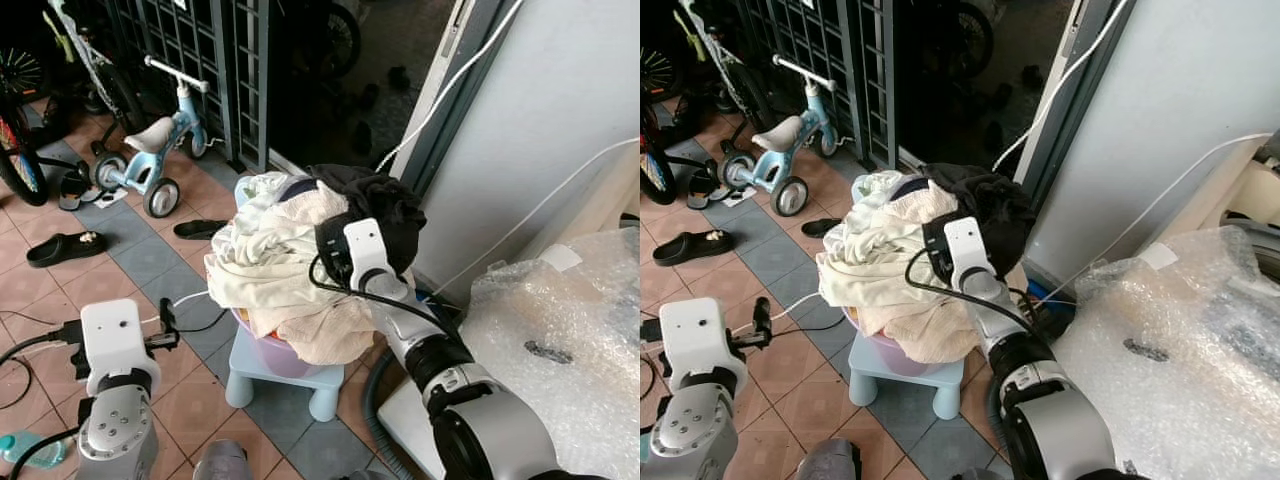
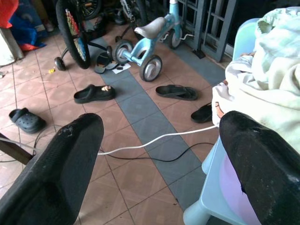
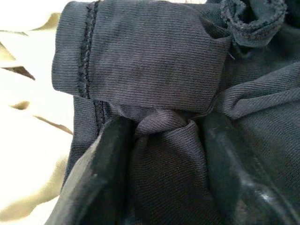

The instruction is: Clothes washing

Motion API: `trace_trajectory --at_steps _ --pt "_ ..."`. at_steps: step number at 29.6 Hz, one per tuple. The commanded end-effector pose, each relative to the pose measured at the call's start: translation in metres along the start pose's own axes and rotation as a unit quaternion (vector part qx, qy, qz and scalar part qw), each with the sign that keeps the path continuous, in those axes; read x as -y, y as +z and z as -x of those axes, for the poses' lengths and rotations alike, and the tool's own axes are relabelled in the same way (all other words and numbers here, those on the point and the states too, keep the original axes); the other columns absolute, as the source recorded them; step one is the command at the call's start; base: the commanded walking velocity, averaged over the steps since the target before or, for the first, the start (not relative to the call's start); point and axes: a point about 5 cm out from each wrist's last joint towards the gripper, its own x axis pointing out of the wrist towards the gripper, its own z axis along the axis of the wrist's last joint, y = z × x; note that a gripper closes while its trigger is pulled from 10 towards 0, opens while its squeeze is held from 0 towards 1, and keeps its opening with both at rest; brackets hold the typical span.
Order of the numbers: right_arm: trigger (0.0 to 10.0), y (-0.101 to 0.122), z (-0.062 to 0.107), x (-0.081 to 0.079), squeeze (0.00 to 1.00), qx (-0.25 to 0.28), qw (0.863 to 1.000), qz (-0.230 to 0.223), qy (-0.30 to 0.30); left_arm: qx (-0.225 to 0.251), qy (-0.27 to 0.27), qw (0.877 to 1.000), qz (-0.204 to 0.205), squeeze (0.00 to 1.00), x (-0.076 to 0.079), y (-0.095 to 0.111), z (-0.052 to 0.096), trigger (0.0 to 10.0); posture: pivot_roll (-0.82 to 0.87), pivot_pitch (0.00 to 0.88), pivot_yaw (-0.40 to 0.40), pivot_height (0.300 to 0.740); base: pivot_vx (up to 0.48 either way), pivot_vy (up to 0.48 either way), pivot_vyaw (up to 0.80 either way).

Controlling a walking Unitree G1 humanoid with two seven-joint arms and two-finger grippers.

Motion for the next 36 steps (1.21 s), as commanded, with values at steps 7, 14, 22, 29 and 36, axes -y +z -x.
trace_trajectory --at_steps 7,14,22,29,36 --pt "0.0 -0.003 0.0 -0.01 0.0 0.002 0.997 -0.06 0.044 0.002 0.006 1.0 0.0 0.0 0.002 0.004 -0.005 10.0 0.19 0.05 -0.122 0.74 0.0 0.0 0.0" --pt "0.0 -0.009 0.0 -0.008 0.0 -0.017 0.995 -0.086 0.057 0.006 0.019 1.0 0.006 0.0 0.004 0.005 -0.013 10.0 0.18 0.013 -0.129 0.74 0.0 0.0 0.0" --pt "0.0 0.015 0.002 -0.009 0.0 0.05 0.982 -0.151 0.103 0.006 0.024 1.0 0.016 0.0 0.007 0.005 -0.026 10.0 0.13 0.0 -0.121 0.74 0.0 0.0 0.0" --pt "0.0 0.083 0.047 0.005 0.0 0.21 0.92 -0.259 0.205 0.025 0.012 1.0 0.001 0.0 0.013 0.009 -0.041 10.0 0.08 0.0 -0.09 0.74 0.0 0.0 0.0" --pt "0.0 0.071 0.1 0.019 0.0 0.224 0.88 -0.312 0.279 0.045 -0.012 0.999 -0.005 0.0 0.026 0.015 -0.052 10.0 0.04 0.0 -0.063 0.74 0.0 0.0 0.0"
